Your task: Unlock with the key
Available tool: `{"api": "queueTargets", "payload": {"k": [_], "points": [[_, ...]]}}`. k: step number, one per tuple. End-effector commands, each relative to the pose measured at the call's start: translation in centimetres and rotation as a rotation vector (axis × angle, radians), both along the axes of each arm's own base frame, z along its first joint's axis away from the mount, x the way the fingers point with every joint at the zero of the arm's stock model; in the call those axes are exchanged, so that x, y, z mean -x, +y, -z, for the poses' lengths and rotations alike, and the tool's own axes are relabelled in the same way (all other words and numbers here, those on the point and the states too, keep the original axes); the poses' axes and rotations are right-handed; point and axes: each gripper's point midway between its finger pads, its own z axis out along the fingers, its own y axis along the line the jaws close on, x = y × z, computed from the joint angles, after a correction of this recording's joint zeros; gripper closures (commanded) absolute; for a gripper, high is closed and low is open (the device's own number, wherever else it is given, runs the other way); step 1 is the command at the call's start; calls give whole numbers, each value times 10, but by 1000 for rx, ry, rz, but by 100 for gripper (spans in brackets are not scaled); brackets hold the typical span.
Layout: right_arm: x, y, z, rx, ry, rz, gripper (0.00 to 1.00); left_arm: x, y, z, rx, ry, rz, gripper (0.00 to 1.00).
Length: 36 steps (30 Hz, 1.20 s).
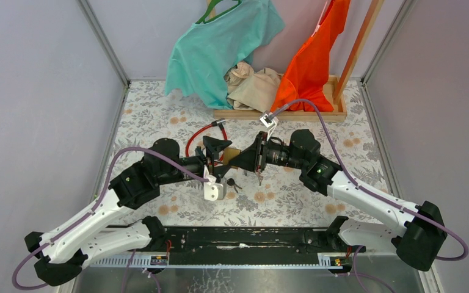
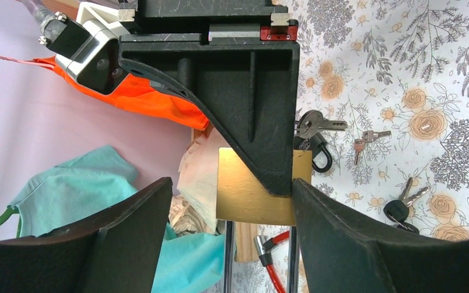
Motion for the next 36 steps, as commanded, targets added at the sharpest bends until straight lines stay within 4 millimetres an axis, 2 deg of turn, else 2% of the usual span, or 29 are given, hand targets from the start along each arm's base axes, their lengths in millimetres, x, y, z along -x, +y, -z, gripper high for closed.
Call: {"api": "queueTargets", "payload": {"k": [1,4,10,16,22,24,25,27,28,29,31,34,36], "points": [[8,0,-61,-171,-133,-39,100,5,-6,-15,53,-6,31,22],[7,-1,-63,-178,-135,-33,100,9,-5,-2,11,34,43,21],[9,0,-63,-189,-132,-42,100,10,-3,8,-30,45,44,20],[12,1,-64,-196,-129,-64,100,1,-4,14,-61,46,14,27],[14,2,-60,-193,-121,-79,100,-9,-7,5,-26,10,-19,44],[15,2,-59,-191,-116,-86,100,-11,-7,6,-30,6,-27,55],[16,3,-59,-186,-110,-91,97,-12,-7,6,-32,4,-33,63],[17,1,-57,-161,-105,-93,58,-13,-6,6,-37,-4,-37,82],[16,-1,-57,-145,-115,-83,48,-14,-4,6,-39,-14,-39,89],[14,-6,-58,-126,-124,-61,45,-14,-3,7,-44,-25,-40,94],[8,-18,-52,-83,-122,-15,43,-14,-1,6,-51,-54,-36,97],[0,-38,-48,-69,-108,14,47,-12,0,5,-54,-81,-26,100],[1,-43,-42,-46,-90,-3,51,-11,1,3,-51,-94,-20,100]]}}
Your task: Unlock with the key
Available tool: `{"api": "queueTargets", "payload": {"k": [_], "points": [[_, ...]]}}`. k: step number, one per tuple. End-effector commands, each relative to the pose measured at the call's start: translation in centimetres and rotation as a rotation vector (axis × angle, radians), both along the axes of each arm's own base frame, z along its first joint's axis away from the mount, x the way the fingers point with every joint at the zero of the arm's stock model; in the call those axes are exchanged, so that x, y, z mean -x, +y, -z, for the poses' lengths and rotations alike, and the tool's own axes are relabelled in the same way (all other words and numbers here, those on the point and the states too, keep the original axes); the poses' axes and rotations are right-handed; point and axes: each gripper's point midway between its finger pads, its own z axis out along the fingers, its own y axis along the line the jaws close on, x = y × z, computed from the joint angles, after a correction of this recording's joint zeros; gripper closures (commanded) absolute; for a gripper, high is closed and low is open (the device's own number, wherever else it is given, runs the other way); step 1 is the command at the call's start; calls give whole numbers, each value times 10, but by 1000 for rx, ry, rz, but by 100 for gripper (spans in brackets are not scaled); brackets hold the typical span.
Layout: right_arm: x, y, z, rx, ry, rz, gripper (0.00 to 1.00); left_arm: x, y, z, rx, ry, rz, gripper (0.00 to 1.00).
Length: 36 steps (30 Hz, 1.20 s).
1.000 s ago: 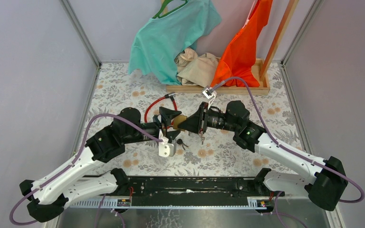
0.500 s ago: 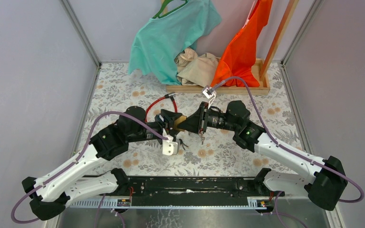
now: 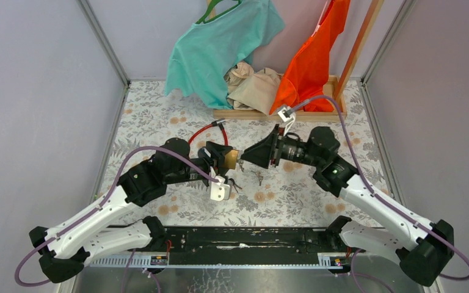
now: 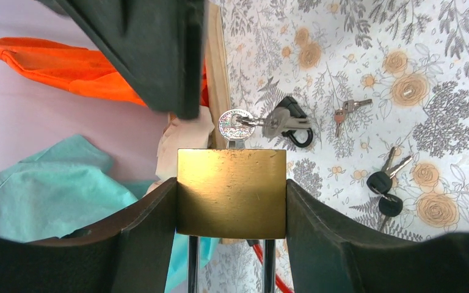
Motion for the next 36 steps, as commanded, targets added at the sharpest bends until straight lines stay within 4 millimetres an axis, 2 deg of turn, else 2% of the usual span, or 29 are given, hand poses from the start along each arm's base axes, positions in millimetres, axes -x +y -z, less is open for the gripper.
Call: {"api": "queueTargets", "payload": {"k": [1,7,15,24,34,36], "points": [[5,-17,-16,4,-47,-33,53,-2,-1,-30,62,-120,10,100],[13,-13,-8,21,-24,-100,63,-1,-2,-33,70,-130,23,100],[12,-5,-15,-3,-27,-150,59,-1,-3,-35,75,-122,24,100],[9,1,-16,-29,-32,-163,74,1,-5,-34,75,-114,35,100],[11,4,-12,-46,20,-168,100,0,-5,-37,65,-174,53,100],[11,5,-8,-60,59,-167,100,0,-5,-37,65,-221,66,100]]}}
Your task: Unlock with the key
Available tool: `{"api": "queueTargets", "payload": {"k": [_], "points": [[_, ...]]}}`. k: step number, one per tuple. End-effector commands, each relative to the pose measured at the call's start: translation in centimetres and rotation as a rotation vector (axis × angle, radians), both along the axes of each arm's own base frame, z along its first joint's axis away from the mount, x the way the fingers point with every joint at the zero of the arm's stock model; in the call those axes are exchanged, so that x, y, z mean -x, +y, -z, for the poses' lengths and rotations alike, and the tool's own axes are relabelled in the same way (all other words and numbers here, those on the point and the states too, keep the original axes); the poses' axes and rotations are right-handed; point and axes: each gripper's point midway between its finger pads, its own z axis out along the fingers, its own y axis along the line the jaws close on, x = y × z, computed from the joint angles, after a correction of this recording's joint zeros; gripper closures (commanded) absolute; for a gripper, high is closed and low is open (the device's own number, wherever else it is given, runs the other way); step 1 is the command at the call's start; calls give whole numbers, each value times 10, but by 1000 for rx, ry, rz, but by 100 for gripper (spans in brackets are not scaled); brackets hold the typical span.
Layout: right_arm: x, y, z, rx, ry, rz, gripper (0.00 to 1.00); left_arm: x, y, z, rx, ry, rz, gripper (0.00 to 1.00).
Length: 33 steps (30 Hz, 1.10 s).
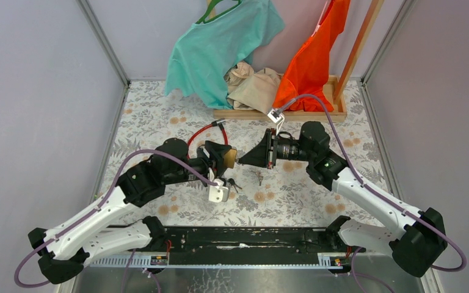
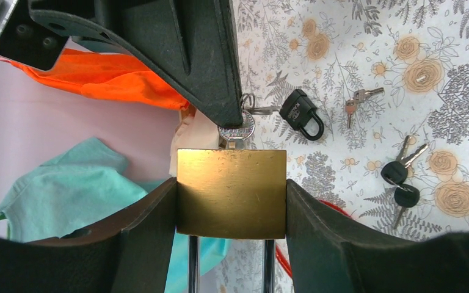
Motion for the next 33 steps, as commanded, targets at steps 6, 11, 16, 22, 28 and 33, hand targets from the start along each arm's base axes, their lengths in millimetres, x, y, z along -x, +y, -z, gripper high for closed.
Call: {"api": "queueTargets", "payload": {"k": [6,11,16,22,28,33], "points": [[10,8,-30,-204,121,-65,100,0,-5,-48,118,-384,84,100],[11,6,-32,-256,216,-58,100,2,-2,-50,127,-563,102,100],[11,2,-31,-277,293,-40,100,5,1,-45,116,-719,122,100],[17,-1,-36,-309,357,-88,100,4,0,-49,118,-818,120,100],[-3,-14,-31,-88,-11,111,30,6,2,-47,118,-535,107,100],[-11,-18,-45,-58,-224,178,17,11,-1,-42,114,-315,105,100]]}}
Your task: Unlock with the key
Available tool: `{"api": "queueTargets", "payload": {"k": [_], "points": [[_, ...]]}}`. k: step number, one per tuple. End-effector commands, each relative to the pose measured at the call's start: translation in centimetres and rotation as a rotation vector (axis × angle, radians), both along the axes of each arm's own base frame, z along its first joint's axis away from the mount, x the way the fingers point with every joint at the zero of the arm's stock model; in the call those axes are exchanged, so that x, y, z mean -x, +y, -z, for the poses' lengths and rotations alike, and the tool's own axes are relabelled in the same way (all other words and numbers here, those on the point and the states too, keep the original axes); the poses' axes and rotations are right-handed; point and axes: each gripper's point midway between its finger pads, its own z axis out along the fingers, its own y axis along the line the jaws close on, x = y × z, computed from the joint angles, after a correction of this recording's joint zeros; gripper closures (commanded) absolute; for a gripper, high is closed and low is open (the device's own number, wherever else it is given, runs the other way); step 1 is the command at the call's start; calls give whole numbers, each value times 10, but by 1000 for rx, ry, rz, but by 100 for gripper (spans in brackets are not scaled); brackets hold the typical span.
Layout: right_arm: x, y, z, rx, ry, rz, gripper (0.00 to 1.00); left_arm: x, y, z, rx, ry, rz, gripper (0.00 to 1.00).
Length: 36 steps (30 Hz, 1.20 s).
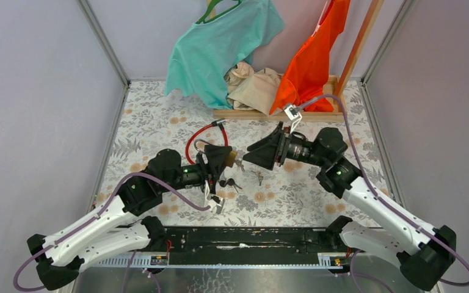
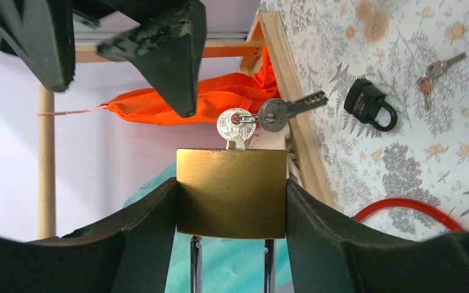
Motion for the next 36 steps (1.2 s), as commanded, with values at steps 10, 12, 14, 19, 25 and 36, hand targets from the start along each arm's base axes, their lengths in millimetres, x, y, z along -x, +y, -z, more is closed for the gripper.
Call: {"api": "queueTargets", "payload": {"k": [10,12,14,19,25,36], "points": [[-2,36,-15,118,-325,21,20,5,-2,-40,108,133,-15,100],[-3,43,-13,117,-317,10,24,5,-2,-41,108,131,-18,100],[-3,49,-11,117,-308,4,30,5,-1,-41,109,129,-20,100],[-5,57,-12,75,-278,6,61,8,-1,-36,98,158,-13,100],[-9,52,2,84,-212,53,100,9,-1,-17,70,472,-112,13],[9,3,21,138,-221,16,100,22,25,35,-115,780,-294,12]]}}
